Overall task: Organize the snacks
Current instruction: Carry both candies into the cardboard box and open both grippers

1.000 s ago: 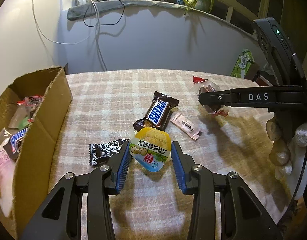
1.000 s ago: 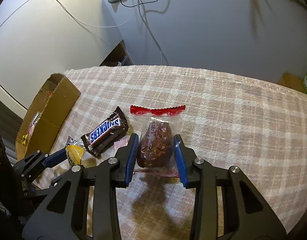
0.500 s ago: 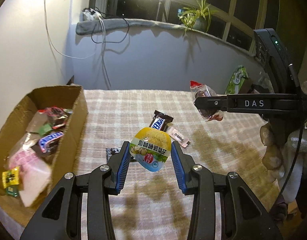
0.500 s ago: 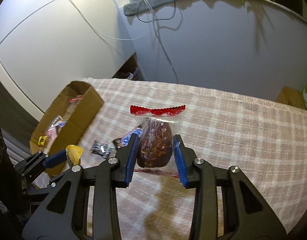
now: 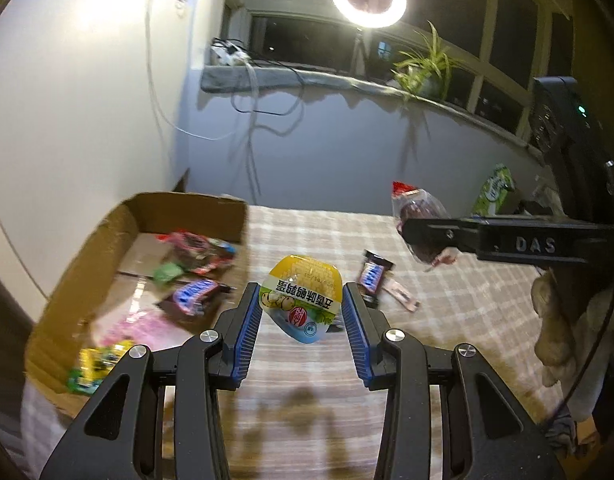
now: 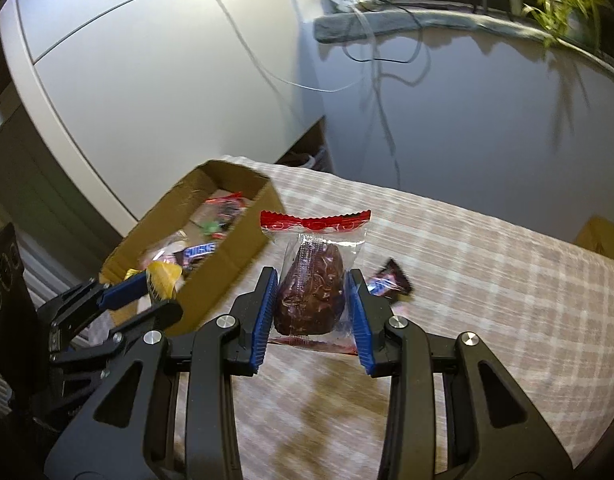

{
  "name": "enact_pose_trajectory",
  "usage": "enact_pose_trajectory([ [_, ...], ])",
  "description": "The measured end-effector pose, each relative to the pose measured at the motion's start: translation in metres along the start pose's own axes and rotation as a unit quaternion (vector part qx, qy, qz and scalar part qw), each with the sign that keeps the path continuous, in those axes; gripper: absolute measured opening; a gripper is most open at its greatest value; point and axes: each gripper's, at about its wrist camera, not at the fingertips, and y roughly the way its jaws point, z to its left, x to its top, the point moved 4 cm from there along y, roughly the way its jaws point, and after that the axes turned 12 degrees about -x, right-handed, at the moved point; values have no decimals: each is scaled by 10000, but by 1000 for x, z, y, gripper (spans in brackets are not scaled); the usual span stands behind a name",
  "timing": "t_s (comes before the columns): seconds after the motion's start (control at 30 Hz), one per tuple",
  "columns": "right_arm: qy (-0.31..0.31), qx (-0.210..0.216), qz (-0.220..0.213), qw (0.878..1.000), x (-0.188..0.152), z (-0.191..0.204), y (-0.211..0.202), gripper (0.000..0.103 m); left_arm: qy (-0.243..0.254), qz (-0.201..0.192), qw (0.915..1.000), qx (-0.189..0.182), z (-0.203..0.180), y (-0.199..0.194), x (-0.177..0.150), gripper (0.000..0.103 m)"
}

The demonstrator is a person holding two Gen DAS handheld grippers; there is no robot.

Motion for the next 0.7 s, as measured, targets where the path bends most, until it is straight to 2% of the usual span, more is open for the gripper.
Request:
enact_pose_trajectory([
  [0.3, -347, 265, 13, 9990, 11, 59, 10, 37, -222, -144, 9990, 350, 50, -20, 4, 39],
  [0.7, -679, 505, 170, 9963, 17, 113, 32, 37, -438, -211, 9968, 641, 99, -29, 7, 39],
])
